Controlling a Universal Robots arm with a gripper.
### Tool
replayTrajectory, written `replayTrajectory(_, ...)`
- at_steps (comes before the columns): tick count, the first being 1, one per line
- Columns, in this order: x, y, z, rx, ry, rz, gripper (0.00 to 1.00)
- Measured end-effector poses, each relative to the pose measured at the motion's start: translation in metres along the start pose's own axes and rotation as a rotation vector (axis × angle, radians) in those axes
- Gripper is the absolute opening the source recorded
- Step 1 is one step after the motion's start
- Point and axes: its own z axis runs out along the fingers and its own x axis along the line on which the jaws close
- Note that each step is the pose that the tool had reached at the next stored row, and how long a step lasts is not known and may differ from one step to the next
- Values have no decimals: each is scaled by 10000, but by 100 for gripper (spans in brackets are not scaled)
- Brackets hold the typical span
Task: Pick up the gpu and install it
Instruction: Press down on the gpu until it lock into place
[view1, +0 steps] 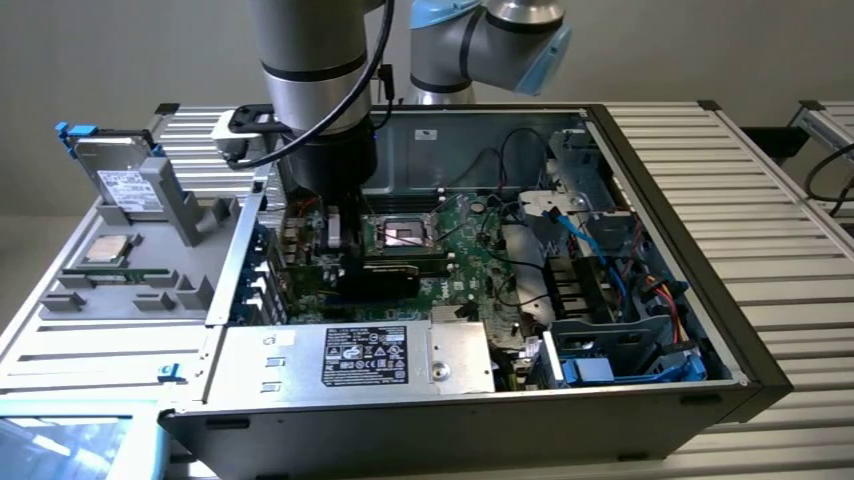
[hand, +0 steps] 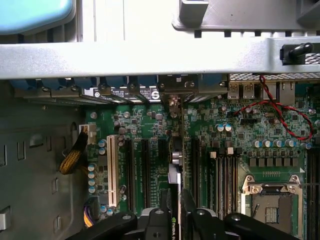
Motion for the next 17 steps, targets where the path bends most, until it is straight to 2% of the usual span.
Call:
replayTrajectory(1, -2, -11, 0, -1, 2, 0, 15)
replayTrajectory(3, -24, -35, 1, 1, 24, 3, 12)
replayTrajectory(7, -89, -20, 1, 2, 38, 2, 12)
replayTrajectory(11, -106, 62, 23, 8, 53, 15, 12)
replayTrajectory(17, -114, 94, 112, 8, 96, 117, 12)
